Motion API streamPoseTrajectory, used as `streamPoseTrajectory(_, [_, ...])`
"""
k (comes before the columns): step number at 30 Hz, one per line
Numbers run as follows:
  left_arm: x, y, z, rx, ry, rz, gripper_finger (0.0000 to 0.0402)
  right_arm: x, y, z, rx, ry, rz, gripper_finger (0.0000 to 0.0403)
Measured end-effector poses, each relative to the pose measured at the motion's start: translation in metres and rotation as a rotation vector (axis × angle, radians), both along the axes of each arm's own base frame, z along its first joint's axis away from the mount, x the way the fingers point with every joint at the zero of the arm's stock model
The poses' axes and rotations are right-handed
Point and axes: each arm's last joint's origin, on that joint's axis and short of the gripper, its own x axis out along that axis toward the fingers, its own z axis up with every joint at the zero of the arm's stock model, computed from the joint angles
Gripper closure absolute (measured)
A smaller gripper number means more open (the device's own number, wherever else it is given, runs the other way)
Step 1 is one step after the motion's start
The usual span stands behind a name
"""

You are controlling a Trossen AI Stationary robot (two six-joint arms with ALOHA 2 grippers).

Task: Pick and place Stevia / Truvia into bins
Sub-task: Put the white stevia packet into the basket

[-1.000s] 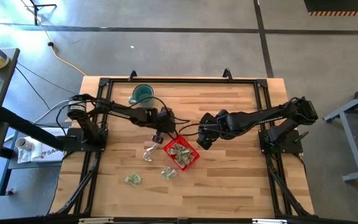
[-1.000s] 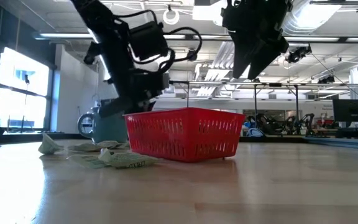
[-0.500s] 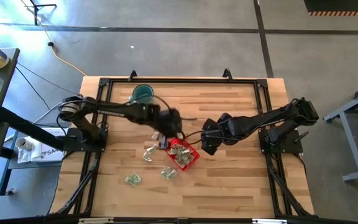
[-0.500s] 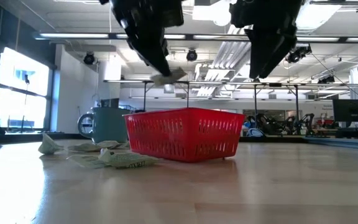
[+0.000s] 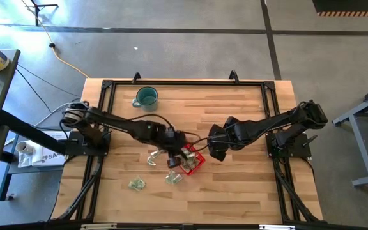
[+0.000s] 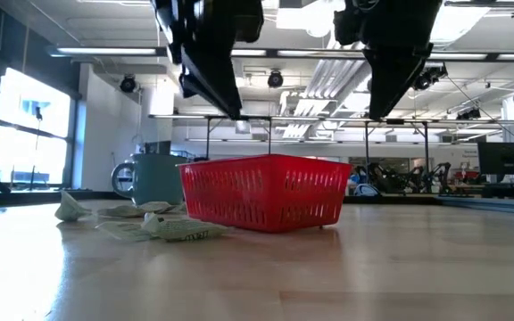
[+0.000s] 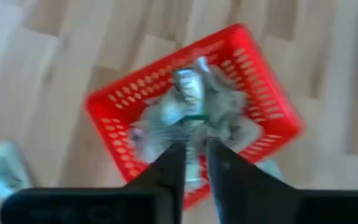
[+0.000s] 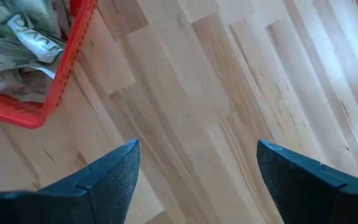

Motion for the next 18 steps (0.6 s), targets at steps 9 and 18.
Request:
streamPoseTrajectory(9, [-0.028,0.043,0.017,0.063,0.134,0.183,0.0176,-0.002,0.0,0.0,-0.01,0.021,0.014,0.0091])
streamPoseTrajectory(18, [-0.027,0.129,-0.028,-0.1,0.248,0.416,0.0146,0.001,-0.008,0.0,-0.008,-0.001,-0.025,0.0091])
